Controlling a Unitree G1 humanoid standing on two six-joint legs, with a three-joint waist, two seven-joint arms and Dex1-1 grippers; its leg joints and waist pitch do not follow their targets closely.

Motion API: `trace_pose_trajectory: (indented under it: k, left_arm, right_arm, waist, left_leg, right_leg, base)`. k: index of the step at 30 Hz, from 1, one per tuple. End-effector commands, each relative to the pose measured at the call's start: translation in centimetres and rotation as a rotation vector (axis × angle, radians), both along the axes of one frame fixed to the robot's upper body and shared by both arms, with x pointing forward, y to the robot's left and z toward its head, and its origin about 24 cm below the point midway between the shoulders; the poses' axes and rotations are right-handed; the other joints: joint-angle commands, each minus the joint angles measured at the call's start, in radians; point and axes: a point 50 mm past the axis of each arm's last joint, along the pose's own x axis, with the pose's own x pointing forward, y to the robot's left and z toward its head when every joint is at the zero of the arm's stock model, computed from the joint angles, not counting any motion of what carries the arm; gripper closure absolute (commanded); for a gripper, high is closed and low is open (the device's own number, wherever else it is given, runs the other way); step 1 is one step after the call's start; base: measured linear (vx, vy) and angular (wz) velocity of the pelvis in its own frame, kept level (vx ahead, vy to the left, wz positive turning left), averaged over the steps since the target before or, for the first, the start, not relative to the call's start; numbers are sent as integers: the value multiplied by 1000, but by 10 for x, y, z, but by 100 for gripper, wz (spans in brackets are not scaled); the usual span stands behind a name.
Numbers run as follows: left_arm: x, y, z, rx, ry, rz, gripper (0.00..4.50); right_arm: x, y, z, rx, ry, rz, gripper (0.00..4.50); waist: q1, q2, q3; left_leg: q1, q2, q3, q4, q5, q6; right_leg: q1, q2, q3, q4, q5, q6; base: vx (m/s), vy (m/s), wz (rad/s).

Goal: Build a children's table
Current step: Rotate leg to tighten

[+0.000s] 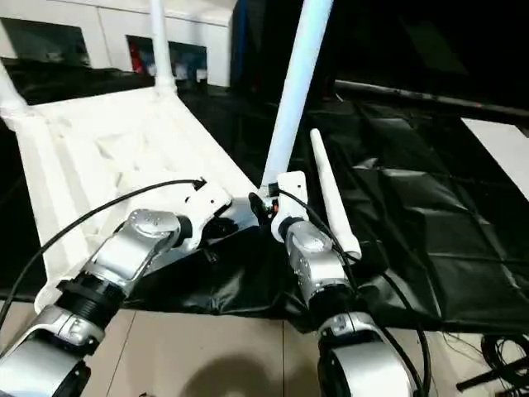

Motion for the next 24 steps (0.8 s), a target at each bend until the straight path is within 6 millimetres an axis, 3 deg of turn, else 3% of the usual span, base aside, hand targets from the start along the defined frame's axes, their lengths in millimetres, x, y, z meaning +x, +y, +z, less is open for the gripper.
trace_pose_trajectory:
  k: [1, 5, 9, 11, 13, 16, 20, 24]
  left_arm:
    - [-11, 7, -10, 6, 33, -76, 450]
    - [-20, 21, -10, 14, 55, -176, 450]
    - [-24, 26, -10, 17, 66, -204, 450]
    - [-38, 34, -4, 0, 94, -352, 450]
    - [-41, 35, -3, -7, 101, -382, 450]
    - [-43, 38, -1, -17, 111, -394, 450]
    - [-42, 40, -1, -9, 106, -386, 450]
    - [-42, 41, -1, -8, 106, -388, 450]
  right_arm:
    - [-4, 6, 4, -11, -23, 150, 93]
    - [-6, -9, 12, -23, -74, 252, 93]
    - [-9, -14, 14, -39, -87, 302, 93]
    - [-20, -29, 14, -88, -80, 476, 93]
    - [-22, -32, 13, -102, -71, 512, 93]
    - [-29, -34, 10, -138, -50, 588, 93]
    - [-29, -33, 8, -150, -48, 596, 93]
    - [-30, -31, 9, -151, -46, 609, 93]
  waist:
    - [3, 9, -47]
    - [-2, 12, -46]
    - [0, 14, -49]
    - [1, 18, -48]
    - [-1, 17, -51]
    - [0, 18, -48]
    - [2, 17, -47]
    - [4, 15, -49]
  left_leg:
    - [-8, 31, -13, -71, -155, 17]
    - [-6, 33, -13, -69, -125, 34]
    - [-1, 34, -9, -66, -70, 50]
    - [-2, 34, -9, -66, -82, 58]
    - [-1, 34, -7, -64, -65, 74]
    - [3, 34, -5, -65, -81, 71]
    - [3, 35, -5, -67, -102, 48]
    - [3, 33, -5, -65, -82, 47]
  right_leg:
    - [41, -73, 56, -92, -157, -154]
    - [40, -70, 57, -89, -110, -177]
    - [41, -67, 57, -76, 3, -212]
    - [45, -66, 57, -74, 30, -228]
    - [47, -65, 57, -69, 83, -240]
    - [43, -64, 57, -73, 59, -254]
    - [43, -66, 58, -77, 6, -246]
    - [45, -66, 59, -73, 27, -241]
  base:
    - [0, 0, 0]
    - [0, 0, 0]
    - [0, 0, 0]
    - [0, 0, 0]
    - [0, 0, 0]
    - [0, 0, 0]
    - [0, 0, 0]
    - [0, 0, 0]
